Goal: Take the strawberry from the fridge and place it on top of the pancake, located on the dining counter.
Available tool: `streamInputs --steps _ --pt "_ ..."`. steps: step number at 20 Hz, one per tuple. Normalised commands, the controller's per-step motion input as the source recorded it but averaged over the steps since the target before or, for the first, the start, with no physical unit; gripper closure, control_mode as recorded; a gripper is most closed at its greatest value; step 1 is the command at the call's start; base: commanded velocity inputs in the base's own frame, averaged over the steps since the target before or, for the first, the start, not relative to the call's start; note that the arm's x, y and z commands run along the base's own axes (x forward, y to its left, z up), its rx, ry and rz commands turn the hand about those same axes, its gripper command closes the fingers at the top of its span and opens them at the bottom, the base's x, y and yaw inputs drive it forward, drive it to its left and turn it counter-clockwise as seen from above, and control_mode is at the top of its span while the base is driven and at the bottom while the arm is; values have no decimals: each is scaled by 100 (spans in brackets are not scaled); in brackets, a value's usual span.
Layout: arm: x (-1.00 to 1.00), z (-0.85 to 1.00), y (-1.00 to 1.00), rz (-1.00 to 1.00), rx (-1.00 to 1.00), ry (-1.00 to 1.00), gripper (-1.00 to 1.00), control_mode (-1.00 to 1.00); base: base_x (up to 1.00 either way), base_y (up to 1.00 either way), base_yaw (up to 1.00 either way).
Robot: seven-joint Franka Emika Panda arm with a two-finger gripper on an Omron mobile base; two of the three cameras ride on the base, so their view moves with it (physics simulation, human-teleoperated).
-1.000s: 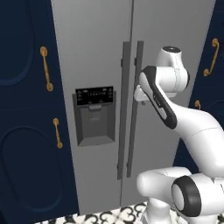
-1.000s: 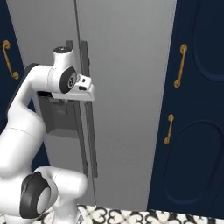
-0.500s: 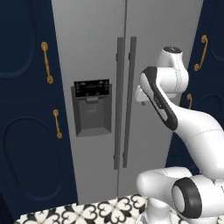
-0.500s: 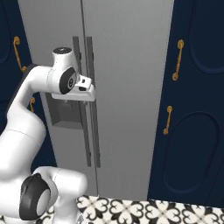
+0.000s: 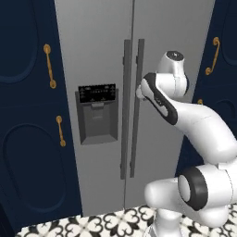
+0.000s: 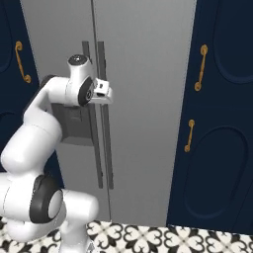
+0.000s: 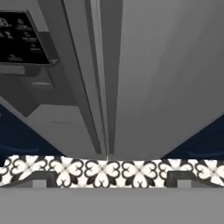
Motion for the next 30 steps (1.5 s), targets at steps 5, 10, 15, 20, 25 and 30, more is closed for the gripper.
streamInputs --steps 5,10,15,20,25,30 --pt "72 10 24 -1 -2 -25 -100 -100 0 0 0" --pt "58 1 0 0 0 -2 -100 -100 0 0 0" --pt "53 0 -21 0 0 -1 -100 -100 0 0 0" --pt "60 0 -10 0 0 0 -100 -100 0 0 0" --pt "48 0 0 0 0 -6 -100 -100 0 0 0" --pt "27 -4 0 0 0 -11 -100 -100 0 0 0"
